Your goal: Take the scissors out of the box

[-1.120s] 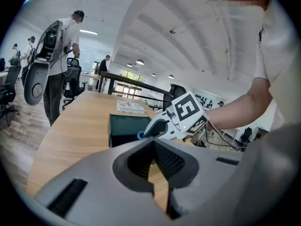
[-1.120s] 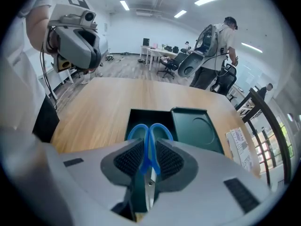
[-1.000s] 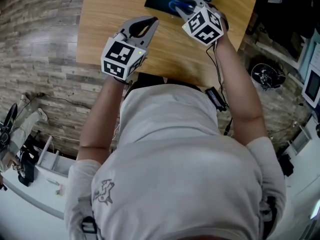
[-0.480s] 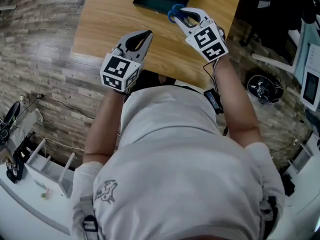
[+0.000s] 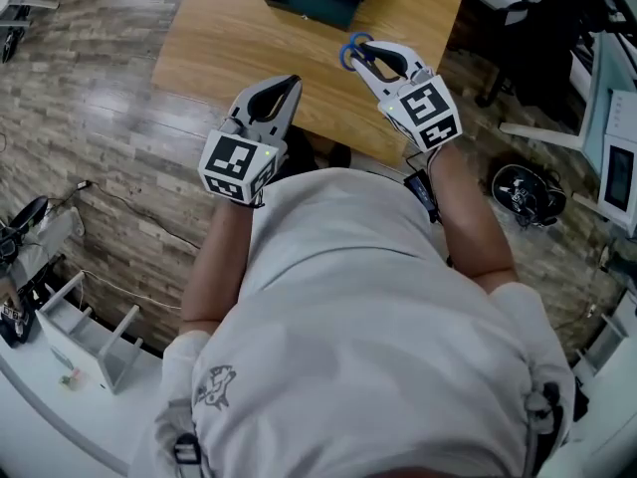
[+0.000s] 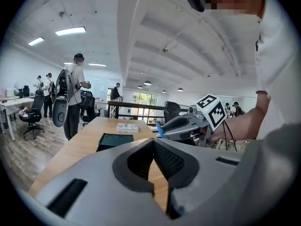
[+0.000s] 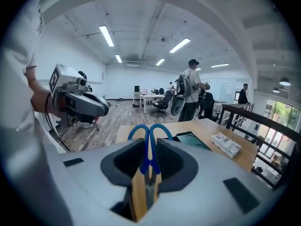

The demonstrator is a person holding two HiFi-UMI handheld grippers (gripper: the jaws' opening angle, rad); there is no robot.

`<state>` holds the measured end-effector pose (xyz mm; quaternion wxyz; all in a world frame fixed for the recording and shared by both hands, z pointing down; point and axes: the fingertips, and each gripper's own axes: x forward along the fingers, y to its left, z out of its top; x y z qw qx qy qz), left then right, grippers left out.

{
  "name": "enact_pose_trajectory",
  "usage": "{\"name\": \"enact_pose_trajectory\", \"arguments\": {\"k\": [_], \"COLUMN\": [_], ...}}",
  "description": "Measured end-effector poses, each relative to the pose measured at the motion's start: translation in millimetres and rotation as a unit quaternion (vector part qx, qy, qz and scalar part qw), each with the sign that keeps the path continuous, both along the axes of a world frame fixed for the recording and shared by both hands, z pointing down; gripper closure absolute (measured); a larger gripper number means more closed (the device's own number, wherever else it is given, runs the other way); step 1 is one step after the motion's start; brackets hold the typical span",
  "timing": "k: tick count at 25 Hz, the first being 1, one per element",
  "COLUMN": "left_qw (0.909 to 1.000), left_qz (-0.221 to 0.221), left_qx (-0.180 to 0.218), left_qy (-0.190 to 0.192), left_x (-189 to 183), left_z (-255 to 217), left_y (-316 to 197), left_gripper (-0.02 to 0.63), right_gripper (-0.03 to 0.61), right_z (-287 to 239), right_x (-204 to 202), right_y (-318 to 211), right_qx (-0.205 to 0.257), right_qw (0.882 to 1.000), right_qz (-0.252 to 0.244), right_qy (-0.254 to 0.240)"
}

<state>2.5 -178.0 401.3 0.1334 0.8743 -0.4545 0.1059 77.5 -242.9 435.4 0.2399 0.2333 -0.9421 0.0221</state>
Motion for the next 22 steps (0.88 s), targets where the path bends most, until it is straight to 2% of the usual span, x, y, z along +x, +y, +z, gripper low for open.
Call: {"name": "enact_pose_trajectory", "arguments": {"k": [5, 11, 19, 22], "left_qw": [0.9998, 0.9995, 0.9994, 0.9989], "left_qz": [-0.017, -0.011, 0.005, 0.017], "left_qx": [0.012, 0.026, 0.031, 0.04], "left_qy": [-0.006, -0.016, 0.017, 0.019], "left_x": [-8, -27, -67, -81], "left_z": [-13, -26, -40, -47], "left_y": [26, 50, 90, 105], "left_gripper": [0.609, 0.609, 0.609, 0.609], "right_gripper": [0.488, 0.488, 0.486, 0.486], "right_z": [-15, -29, -55, -61], "right_x": [6, -1, -27, -36], "right_y": [29, 60, 104, 121], "right_qx": [0.004, 0.015, 0.038, 0.043], "right_qw": [1.0, 0.998, 0.996, 0.995], "right_qz": [0.004, 0.02, 0.048, 0.06], "right_qy": [-0.026, -0.054, -0.069, -0.07]}}
